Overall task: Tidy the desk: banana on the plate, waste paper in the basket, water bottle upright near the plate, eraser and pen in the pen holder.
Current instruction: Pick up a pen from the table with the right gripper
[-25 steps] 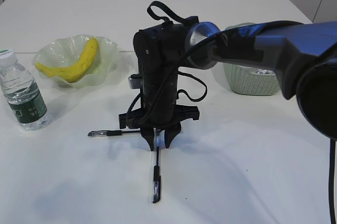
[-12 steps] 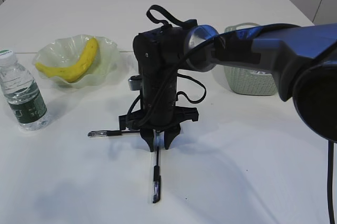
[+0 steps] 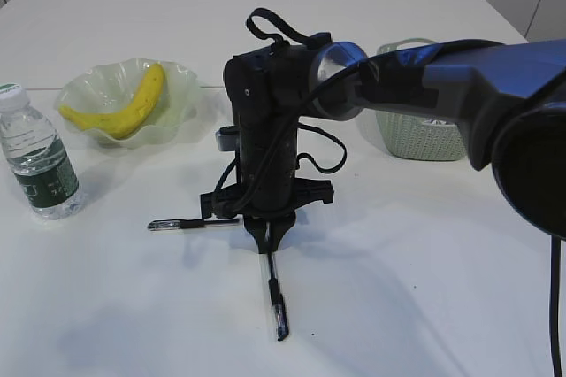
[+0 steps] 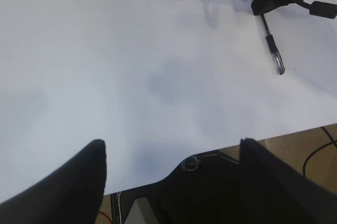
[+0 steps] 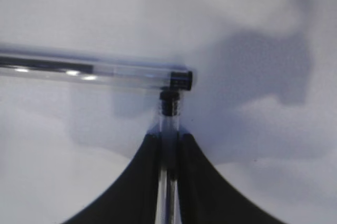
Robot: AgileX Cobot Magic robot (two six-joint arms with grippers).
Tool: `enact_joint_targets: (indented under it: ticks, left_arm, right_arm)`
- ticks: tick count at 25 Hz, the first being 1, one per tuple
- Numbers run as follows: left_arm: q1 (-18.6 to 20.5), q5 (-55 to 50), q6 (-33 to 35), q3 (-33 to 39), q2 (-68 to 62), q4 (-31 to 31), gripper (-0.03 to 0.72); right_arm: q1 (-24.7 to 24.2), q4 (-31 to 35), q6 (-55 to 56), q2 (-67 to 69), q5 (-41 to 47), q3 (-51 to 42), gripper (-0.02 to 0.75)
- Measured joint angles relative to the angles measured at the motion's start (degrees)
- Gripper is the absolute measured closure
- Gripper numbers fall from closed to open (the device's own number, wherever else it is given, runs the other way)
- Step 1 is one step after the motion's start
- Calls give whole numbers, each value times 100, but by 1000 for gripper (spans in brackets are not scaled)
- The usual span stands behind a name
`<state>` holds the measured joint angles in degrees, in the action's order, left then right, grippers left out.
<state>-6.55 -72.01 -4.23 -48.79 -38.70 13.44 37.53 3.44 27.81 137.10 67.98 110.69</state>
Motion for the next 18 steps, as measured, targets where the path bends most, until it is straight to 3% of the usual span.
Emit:
enact_joint_targets:
  ticks: [18]
  left_arm:
    - [0,0,0,0,0,0,127]
  right_arm:
    - [0,21,-325,-72,29,13,697]
